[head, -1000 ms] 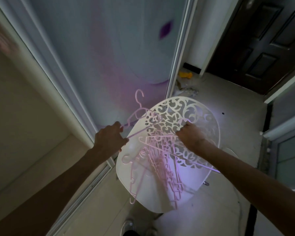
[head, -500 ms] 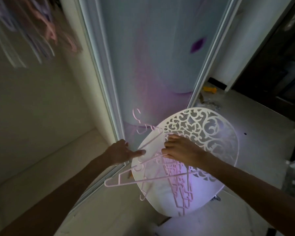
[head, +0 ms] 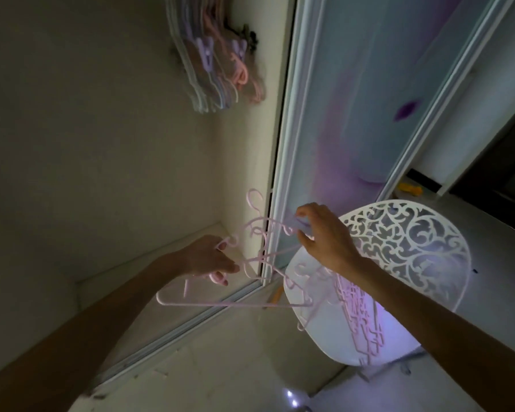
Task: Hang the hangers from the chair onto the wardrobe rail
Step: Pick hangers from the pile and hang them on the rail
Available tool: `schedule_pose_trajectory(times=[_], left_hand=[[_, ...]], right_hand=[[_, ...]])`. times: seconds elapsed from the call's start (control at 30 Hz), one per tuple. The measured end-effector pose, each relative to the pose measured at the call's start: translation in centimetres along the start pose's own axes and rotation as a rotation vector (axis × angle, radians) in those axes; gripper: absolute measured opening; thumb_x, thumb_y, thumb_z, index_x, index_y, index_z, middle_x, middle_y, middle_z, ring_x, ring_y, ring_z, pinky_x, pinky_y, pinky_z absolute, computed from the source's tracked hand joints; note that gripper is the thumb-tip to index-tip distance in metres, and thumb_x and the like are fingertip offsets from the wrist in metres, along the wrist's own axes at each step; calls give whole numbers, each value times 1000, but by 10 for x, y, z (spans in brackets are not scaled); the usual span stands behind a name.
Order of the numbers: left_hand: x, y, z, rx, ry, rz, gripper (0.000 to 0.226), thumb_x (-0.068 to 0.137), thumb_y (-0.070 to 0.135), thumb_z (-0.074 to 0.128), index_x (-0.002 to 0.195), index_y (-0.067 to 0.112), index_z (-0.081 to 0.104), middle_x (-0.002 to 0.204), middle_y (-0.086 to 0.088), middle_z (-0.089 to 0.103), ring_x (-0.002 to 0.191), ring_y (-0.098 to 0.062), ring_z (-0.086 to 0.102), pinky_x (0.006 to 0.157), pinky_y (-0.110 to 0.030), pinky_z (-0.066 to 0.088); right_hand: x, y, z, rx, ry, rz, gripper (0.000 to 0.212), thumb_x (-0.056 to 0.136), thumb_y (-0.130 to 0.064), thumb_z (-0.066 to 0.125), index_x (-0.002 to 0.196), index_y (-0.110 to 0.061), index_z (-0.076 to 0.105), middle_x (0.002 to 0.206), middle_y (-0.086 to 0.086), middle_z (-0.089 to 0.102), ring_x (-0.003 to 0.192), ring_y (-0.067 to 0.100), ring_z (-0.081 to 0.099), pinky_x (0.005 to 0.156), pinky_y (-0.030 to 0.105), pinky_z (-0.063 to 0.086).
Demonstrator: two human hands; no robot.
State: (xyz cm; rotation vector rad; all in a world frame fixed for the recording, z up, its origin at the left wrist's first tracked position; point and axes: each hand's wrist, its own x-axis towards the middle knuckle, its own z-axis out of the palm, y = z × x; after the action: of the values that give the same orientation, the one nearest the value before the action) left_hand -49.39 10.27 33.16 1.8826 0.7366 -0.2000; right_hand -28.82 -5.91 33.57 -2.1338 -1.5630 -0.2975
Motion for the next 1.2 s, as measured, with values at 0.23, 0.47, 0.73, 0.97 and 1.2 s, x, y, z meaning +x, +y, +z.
schedule_pose_trajectory(times=[0.23,0.47,0.73,0.97,1.2], left_hand=[[-110,-45,-61,-56,185,116,30,78,4,71,103,2,54,67,10,73,52,-9,67,53,-25,58],[-157,-63,-115,-68,433,49,28,93,35,51,84,11,62,65,7,67,59,-8,63,64,-21,50],[-157,-71,-199,-509,787,-118,45,103,28,25,133,-4,32,109,-32,60,25,-11,53,26,-14,38],[-124,-36,-248,-738,921,-133,31,98,17,41,68,11,45,71,-7,46,55,-17,47,51,-28,42],[-65,17,-300,-758,900,-44,31,99,19,29,74,18,48,75,7,48,63,-9,39,58,-20,26]], right_hand=[[8,-92,28,242,-1045,270,74,68,-84,42,88,-14,57,91,5,61,89,21,59,88,34,45],[33,-144,11,592,-698,175,23,96,-21,49,75,-11,54,60,-2,50,51,-1,47,65,21,40],[95,-156,-33,8,-616,73,27,93,-40,49,68,-30,52,61,-12,58,57,2,54,61,25,42],[183,-160,-48,202,-523,201,18,94,-15,42,80,-13,52,65,-2,64,41,8,56,44,20,45],[300,-176,-54,431,-422,271,17,95,-6,36,92,-9,52,67,5,58,36,5,55,39,16,42]])
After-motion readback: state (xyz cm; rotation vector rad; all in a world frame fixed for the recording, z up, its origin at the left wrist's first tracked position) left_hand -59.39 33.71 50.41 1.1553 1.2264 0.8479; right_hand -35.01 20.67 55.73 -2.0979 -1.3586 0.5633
